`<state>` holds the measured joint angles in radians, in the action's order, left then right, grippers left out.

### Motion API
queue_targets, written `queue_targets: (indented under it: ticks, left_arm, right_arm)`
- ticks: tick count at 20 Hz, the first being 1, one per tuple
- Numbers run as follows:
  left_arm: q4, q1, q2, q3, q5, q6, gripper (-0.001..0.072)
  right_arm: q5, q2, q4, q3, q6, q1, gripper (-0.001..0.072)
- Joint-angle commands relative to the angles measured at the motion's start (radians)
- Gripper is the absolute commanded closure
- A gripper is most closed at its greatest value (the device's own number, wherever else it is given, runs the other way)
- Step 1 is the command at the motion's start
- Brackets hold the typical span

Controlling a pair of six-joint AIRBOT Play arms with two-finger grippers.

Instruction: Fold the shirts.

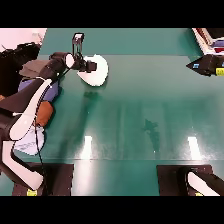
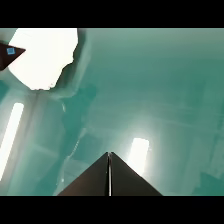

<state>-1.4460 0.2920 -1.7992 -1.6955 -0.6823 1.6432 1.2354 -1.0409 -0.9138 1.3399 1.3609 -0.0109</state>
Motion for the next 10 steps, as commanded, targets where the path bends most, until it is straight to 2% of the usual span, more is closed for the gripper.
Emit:
queue_targets:
  ticks: [1, 6, 8, 10]
  left_arm:
    - [-0.007, -0.002, -0.005, -0.098, -0.079, -0.037, 0.0685]
    - [-0.003, 0.008, 0.197, -0.396, -0.168, -0.256, 0.0687]
    - [0.05, 0.044, 0.35, -0.402, -0.196, -0.365, 0.0686]
    - [0.104, 0.103, 0.464, -0.402, -0.334, -0.443, 0.0686]
  right_arm:
    - [0.0, 0.009, -0.002, 0.0, 0.0, -0.018, 0.0696]
    - [-0.153, 0.137, -0.002, 0.003, 0.0, 0.015, 0.0696]
    - [-0.177, 0.188, -0.003, 0.041, 0.0, 0.039, 0.0696]
    - [-0.175, 0.215, -0.003, 0.098, 0.0, 0.068, 0.0696]
